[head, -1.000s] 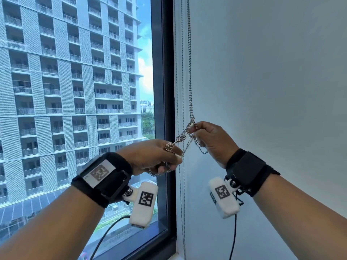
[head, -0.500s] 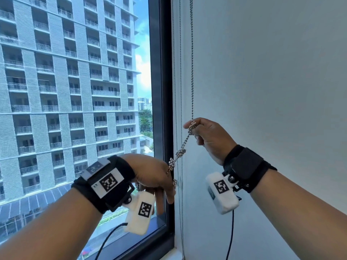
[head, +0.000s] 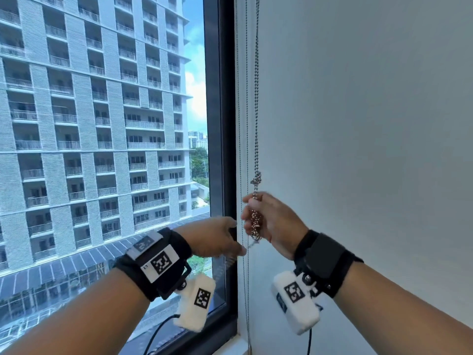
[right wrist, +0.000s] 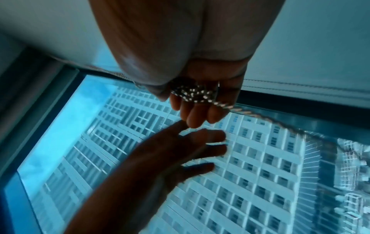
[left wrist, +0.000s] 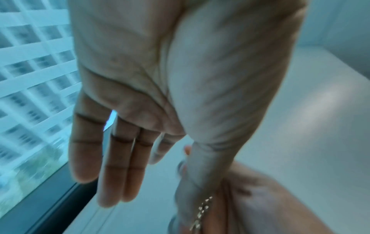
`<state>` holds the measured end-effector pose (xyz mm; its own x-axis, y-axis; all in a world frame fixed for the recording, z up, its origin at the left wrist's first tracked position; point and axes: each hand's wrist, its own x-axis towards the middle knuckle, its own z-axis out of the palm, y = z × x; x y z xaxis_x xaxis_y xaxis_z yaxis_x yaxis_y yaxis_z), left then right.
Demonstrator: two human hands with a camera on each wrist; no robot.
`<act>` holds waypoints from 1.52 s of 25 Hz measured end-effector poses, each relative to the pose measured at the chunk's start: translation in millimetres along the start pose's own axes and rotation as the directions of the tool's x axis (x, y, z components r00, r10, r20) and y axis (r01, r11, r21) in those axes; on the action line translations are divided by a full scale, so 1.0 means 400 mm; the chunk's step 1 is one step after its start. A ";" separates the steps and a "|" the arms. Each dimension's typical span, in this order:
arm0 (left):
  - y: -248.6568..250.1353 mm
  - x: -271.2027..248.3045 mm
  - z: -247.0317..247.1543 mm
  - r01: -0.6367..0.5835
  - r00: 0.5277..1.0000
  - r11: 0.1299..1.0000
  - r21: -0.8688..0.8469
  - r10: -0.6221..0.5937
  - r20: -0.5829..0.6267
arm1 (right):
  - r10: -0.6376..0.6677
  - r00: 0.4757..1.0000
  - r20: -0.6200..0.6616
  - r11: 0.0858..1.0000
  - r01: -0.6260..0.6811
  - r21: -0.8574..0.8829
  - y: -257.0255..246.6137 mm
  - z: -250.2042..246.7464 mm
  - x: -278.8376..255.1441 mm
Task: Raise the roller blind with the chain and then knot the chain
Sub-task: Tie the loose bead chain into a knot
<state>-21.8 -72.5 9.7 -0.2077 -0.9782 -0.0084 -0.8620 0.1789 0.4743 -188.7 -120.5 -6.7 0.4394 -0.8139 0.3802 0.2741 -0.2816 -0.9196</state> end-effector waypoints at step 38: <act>0.296 -0.088 -0.203 -0.184 0.154 0.645 0.741 0.764 -0.627 | -0.838 0.459 0.295 -0.098 0.405 -0.909 -0.593 0.017 0.038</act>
<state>-79.1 -25.5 137.9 -0.4005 -0.0798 0.9128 -0.8609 0.3740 -0.3450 -241.3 -62.6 217.7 0.2240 0.0123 0.9745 -0.6261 -0.7644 0.1535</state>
